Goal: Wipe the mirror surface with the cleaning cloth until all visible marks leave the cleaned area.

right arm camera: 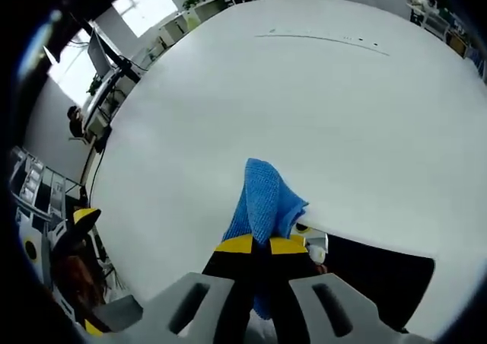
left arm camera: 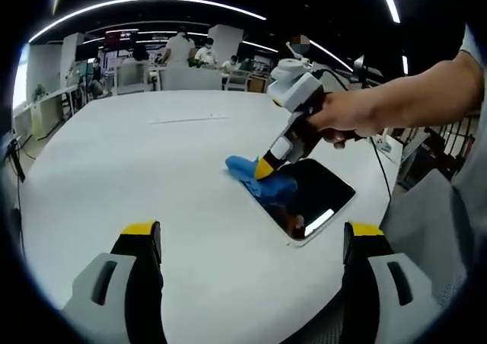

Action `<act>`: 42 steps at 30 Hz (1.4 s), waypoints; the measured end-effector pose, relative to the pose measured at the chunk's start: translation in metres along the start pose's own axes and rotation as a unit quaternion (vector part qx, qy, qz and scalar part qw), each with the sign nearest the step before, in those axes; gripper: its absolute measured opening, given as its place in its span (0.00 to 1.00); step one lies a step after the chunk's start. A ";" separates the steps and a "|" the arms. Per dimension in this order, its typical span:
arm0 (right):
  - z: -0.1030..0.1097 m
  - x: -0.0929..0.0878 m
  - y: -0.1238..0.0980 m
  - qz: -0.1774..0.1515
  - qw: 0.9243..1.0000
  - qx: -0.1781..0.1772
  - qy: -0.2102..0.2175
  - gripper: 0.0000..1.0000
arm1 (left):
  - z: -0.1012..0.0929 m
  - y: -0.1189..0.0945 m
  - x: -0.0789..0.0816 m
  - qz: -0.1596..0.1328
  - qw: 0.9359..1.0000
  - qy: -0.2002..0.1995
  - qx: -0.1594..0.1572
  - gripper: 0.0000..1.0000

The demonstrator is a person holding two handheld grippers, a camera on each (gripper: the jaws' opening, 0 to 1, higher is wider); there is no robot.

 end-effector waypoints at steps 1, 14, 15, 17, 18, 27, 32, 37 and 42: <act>-0.002 0.000 -0.001 0.000 1.000 -0.001 0.000 0.00 | 0.001 0.000 0.000 0.000 1.000 0.000 0.000 0.99; -0.017 -0.006 -0.014 0.000 1.000 -0.014 0.005 0.00 | 0.005 0.001 0.005 -0.003 1.000 0.008 0.005 0.99; -0.019 -0.006 -0.015 0.000 1.000 -0.015 0.006 0.00 | 0.005 0.002 0.006 -0.004 1.000 0.008 0.005 0.99; -0.020 -0.007 -0.017 0.000 1.000 -0.016 0.008 0.00 | 0.006 0.002 0.007 -0.005 1.000 0.009 0.006 0.99; -0.022 -0.008 -0.018 0.000 1.000 -0.018 0.009 0.00 | 0.006 0.002 0.007 -0.005 1.000 0.009 0.006 0.99; -0.035 -0.010 -0.023 0.001 0.999 -0.029 0.018 0.00 | 0.007 0.004 0.010 -0.008 1.000 0.011 0.005 0.99; -0.035 -0.009 -0.022 0.001 0.999 -0.029 0.022 0.00 | 0.007 0.005 0.009 -0.008 1.000 0.011 0.003 0.99; -0.035 -0.009 -0.019 -0.003 0.999 -0.032 0.024 0.00 | 0.008 0.006 0.009 -0.008 1.000 0.012 0.003 0.99; -0.034 -0.015 -0.019 -0.007 0.999 -0.034 0.023 0.00 | 0.007 0.007 0.011 -0.010 1.000 0.012 0.002 0.99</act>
Point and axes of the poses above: the point that each gripper's makers call its tool centre point, and the gripper's own axes: y roughly forward along the fingers, z roughly to its left, x roughly out of its top, the point moved 8 cm from there along -y, roughly backward along the fingers, and after that the axes turned 14 degrees about -z, right-handed, at the moved point
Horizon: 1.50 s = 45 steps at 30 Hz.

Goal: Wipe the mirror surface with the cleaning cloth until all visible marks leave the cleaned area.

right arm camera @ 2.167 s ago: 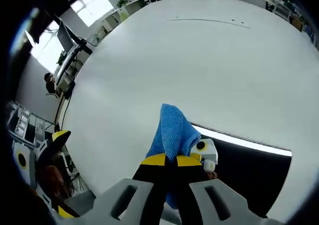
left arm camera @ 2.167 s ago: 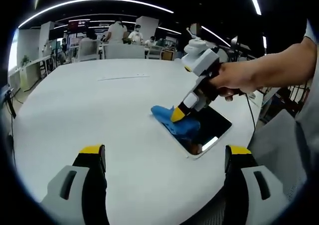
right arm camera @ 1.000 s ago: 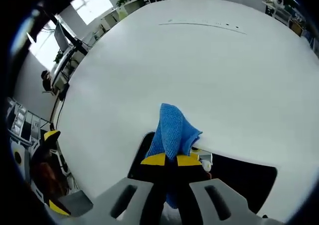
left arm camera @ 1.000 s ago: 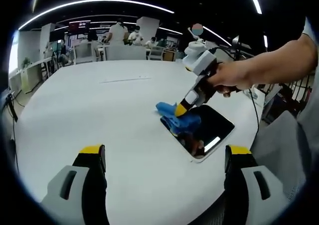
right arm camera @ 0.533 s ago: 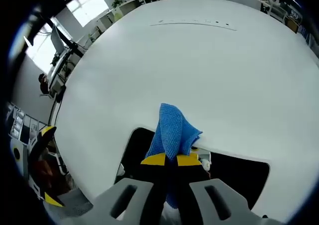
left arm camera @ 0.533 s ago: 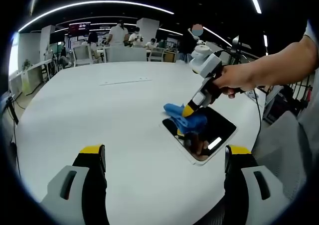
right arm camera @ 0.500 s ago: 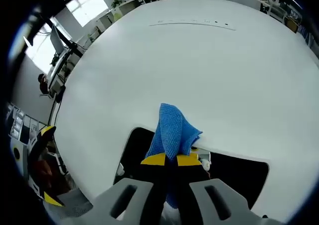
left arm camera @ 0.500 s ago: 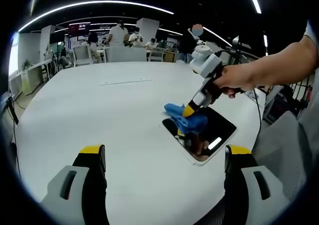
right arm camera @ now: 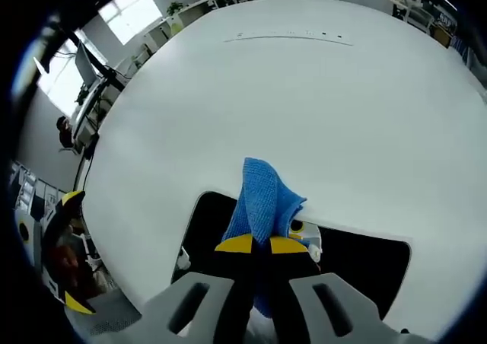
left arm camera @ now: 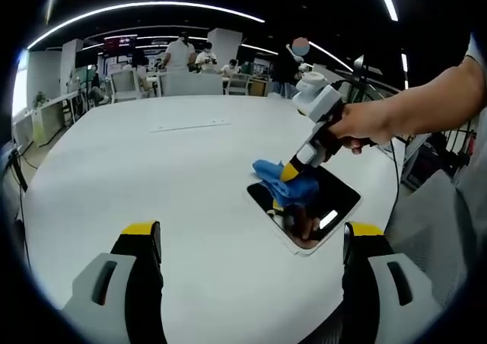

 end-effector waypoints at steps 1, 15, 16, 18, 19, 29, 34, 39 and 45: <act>0.000 0.000 0.000 0.000 1.000 0.000 0.001 0.00 | 0.000 0.000 0.000 0.000 1.000 0.000 0.000 0.99; 0.009 -0.024 -0.017 -0.001 1.000 -0.007 0.026 0.00 | -0.004 0.002 0.004 -0.004 1.000 0.008 -0.004 0.99; 0.010 -0.025 -0.018 0.000 1.000 -0.007 0.027 0.00 | -0.004 0.002 0.004 -0.004 1.000 0.008 -0.004 0.99; 0.011 -0.028 -0.020 0.001 1.000 -0.006 0.027 0.00 | -0.004 0.002 0.005 -0.004 1.000 0.009 -0.003 0.99; 0.012 -0.030 -0.021 0.002 1.000 -0.005 0.027 0.00 | -0.004 0.003 0.005 -0.005 1.000 0.011 -0.003 0.99; 0.017 -0.045 -0.030 0.002 1.000 -0.005 0.030 0.00 | -0.005 0.004 0.007 0.001 1.000 0.022 -0.002 0.99; 0.020 -0.051 -0.034 0.004 0.999 -0.004 0.034 0.00 | -0.008 0.006 0.008 0.000 1.000 0.024 -0.004 0.99; 0.023 -0.058 -0.039 0.007 0.999 -0.001 0.038 0.00 | -0.008 0.006 0.007 0.004 1.000 0.028 -0.003 0.99; 0.026 -0.065 -0.044 0.008 0.999 0.005 0.039 0.00 | -0.010 0.006 0.006 0.005 1.000 0.027 -0.005 0.99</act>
Point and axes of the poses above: the point that each gripper's makers call its tool centre point, and the gripper's own axes: y roughly forward along the fingers, z roughly to its left, x roughly out of its top, the point moved 8 cm from there along -y, roughly backward along the fingers, and after that the axes turned 14 degrees about -z, right-handed, at the moved point
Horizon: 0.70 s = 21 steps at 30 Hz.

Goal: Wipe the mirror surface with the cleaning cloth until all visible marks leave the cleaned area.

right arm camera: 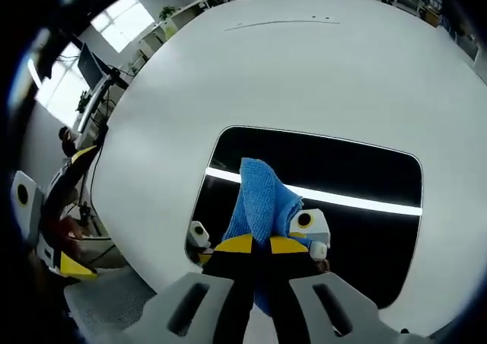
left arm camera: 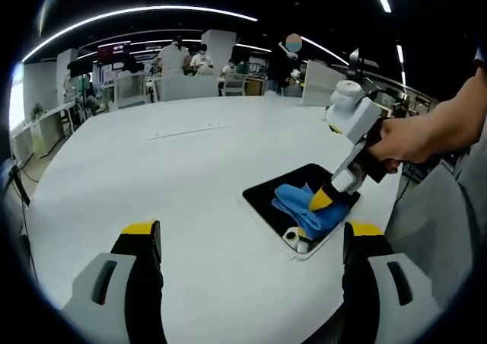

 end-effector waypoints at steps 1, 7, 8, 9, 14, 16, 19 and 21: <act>0.000 -0.001 -0.001 0.000 1.000 0.001 0.001 0.00 | 0.000 0.000 0.000 -0.001 1.000 -0.001 0.000 0.99; 0.003 -0.007 -0.004 0.001 1.000 0.005 0.004 0.00 | -0.003 0.000 0.001 -0.003 1.000 -0.002 0.000 0.99; 0.004 -0.008 -0.004 0.002 1.000 0.006 0.005 0.00 | -0.003 0.000 0.000 -0.003 1.000 -0.002 0.000 0.99; 0.004 -0.009 -0.005 0.001 1.000 0.007 0.006 0.00 | -0.004 0.000 0.000 -0.004 1.000 -0.003 0.000 0.99; 0.006 -0.014 -0.007 0.001 1.000 0.011 0.011 0.00 | -0.006 -0.001 -0.002 -0.004 1.000 -0.005 0.002 0.99; 0.007 -0.016 -0.008 0.001 1.000 0.012 0.013 0.00 | -0.008 -0.002 -0.003 -0.004 1.000 -0.005 0.002 0.99; 0.009 -0.018 -0.008 0.002 1.000 0.014 0.011 0.00 | -0.010 -0.002 -0.003 -0.004 1.000 -0.006 0.002 0.99; 0.010 -0.019 -0.010 0.003 1.000 0.016 0.012 0.00 | -0.010 -0.002 -0.003 -0.003 1.000 -0.004 0.001 0.99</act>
Point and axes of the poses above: the point that each gripper's makers call its tool centre point, and the gripper's own axes: y roughly forward along the fingers, z roughly to its left, x roughly out of its top, the point moved 8 cm from there along -y, roughly backward along the fingers, and after that the axes turned 14 degrees about -z, right-handed, at the moved point
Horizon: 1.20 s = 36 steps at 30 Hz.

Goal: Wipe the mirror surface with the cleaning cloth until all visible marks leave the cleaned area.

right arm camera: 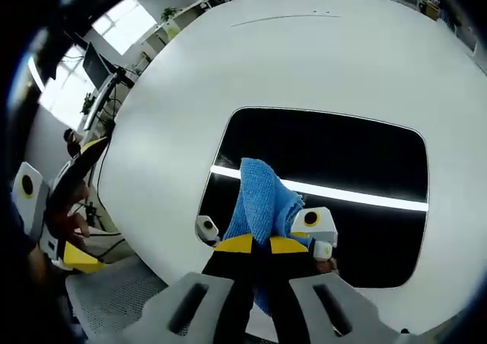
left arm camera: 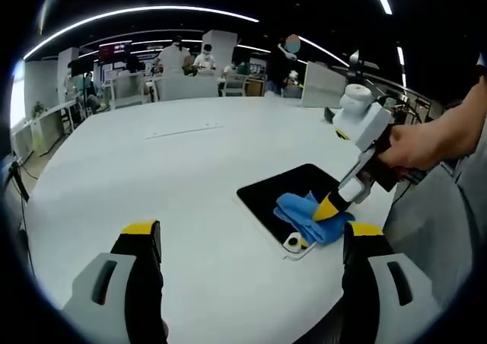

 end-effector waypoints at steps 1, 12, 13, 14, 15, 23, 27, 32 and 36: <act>0.000 0.000 0.000 0.001 1.000 0.001 0.002 0.00 | 0.000 0.000 0.000 0.000 1.000 0.000 0.000 0.99; 0.001 -0.002 -0.001 0.007 1.000 0.004 0.007 0.00 | 0.000 0.002 0.004 -0.008 1.000 -0.010 0.005 0.99; 0.001 -0.002 0.000 0.007 1.000 0.005 0.004 0.00 | -0.001 0.003 0.005 -0.009 1.000 -0.007 0.003 0.99; 0.001 -0.002 0.000 0.007 1.000 0.005 0.004 0.00 | -0.001 0.004 0.004 -0.008 1.000 -0.001 -0.001 0.99; 0.001 -0.002 0.000 0.006 1.000 0.006 0.005 0.00 | -0.001 0.004 0.004 -0.007 1.000 0.002 -0.003 0.99; 0.003 -0.006 -0.002 0.010 1.000 0.011 0.001 0.00 | -0.002 0.004 0.002 -0.007 1.000 -0.004 -0.002 0.99; 0.002 -0.006 -0.001 0.007 1.000 0.010 0.006 0.00 | -0.001 0.003 0.003 -0.009 1.000 -0.008 0.002 0.99; 0.001 -0.006 -0.002 0.006 1.000 0.013 0.010 0.00 | 0.001 0.004 0.003 -0.009 1.000 -0.003 -0.002 0.99; 0.001 -0.006 -0.002 0.006 1.000 0.016 0.011 0.00 | 0.001 0.003 0.004 -0.013 1.000 -0.006 -0.001 0.99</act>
Point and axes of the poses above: the point that each gripper's makers call its tool centre point, and the gripper's own axes: y roughly forward along the fingers, z roughly to its left, x roughly out of its top, the point moved 8 cm from there along -y, roughly backward along the fingers, and after that the axes turned 14 degrees about -z, right-handed, at the moved point
